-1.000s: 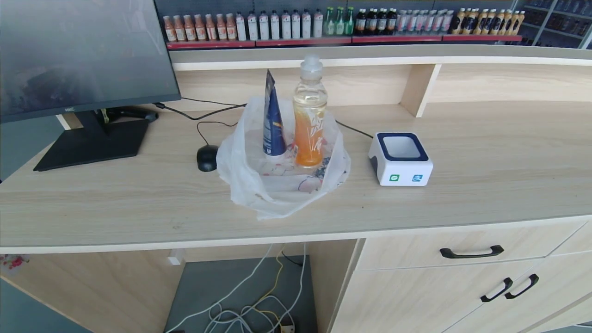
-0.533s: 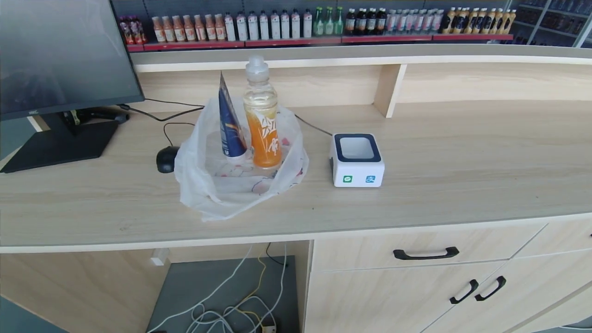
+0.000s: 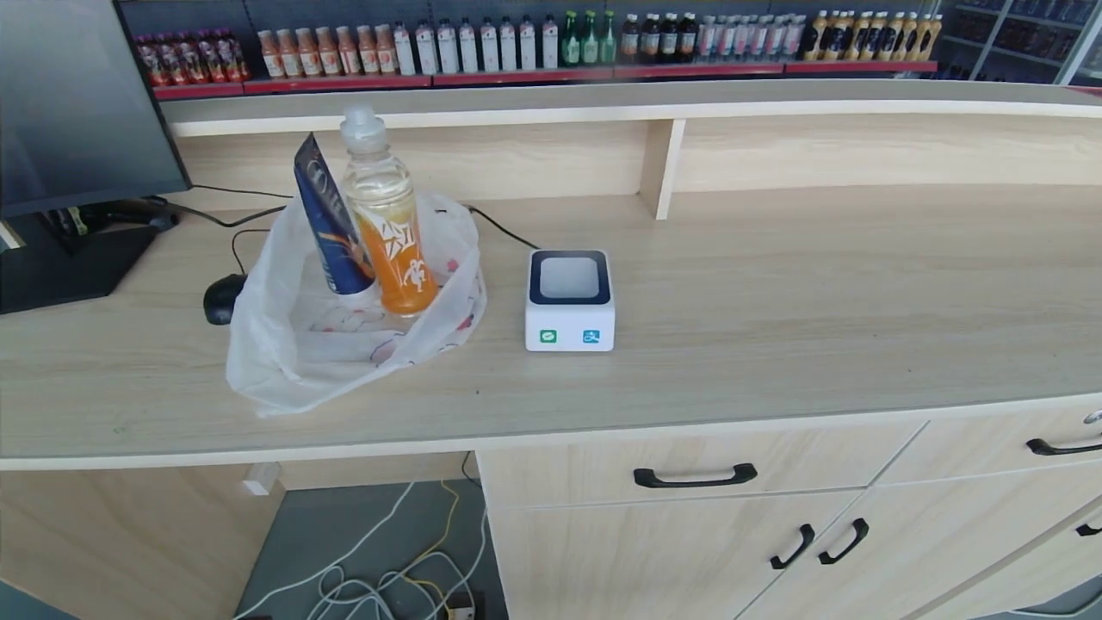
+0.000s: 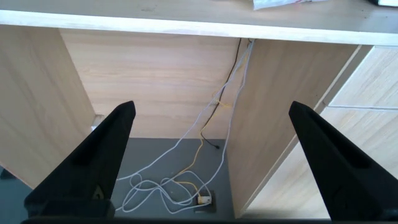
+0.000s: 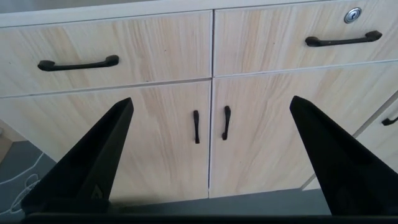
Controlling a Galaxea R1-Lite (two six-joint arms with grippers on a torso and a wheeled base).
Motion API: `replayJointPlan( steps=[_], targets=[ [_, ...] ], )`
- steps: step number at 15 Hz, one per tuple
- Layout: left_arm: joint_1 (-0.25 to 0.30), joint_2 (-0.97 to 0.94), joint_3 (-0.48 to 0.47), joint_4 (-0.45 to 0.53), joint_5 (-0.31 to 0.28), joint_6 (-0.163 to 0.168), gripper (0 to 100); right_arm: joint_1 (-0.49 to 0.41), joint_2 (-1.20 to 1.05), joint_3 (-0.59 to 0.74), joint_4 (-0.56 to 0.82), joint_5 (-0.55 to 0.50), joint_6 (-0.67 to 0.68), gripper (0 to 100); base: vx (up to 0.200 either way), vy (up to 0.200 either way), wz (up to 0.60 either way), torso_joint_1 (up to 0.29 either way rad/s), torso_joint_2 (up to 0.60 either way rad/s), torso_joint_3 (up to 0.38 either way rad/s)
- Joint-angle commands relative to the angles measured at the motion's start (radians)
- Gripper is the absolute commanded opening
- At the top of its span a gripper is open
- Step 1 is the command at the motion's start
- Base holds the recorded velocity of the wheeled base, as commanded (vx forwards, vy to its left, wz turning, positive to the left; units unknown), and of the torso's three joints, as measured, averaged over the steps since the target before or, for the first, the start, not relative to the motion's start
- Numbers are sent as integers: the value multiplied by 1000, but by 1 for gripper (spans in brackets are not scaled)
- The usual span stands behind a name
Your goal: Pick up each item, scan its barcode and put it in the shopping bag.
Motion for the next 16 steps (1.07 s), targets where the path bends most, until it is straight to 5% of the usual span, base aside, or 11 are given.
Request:
replayJointPlan(
  steps=[1, 16],
  targets=[
    [0, 0, 0, 1, 0, 0, 100, 0, 2, 0, 0, 0, 0, 100, 0, 0, 0, 0, 0, 0],
    [0, 0, 0, 1, 0, 2, 100, 0, 2, 0, 0, 0, 13, 100, 0, 0, 0, 0, 0, 0]
  ],
)
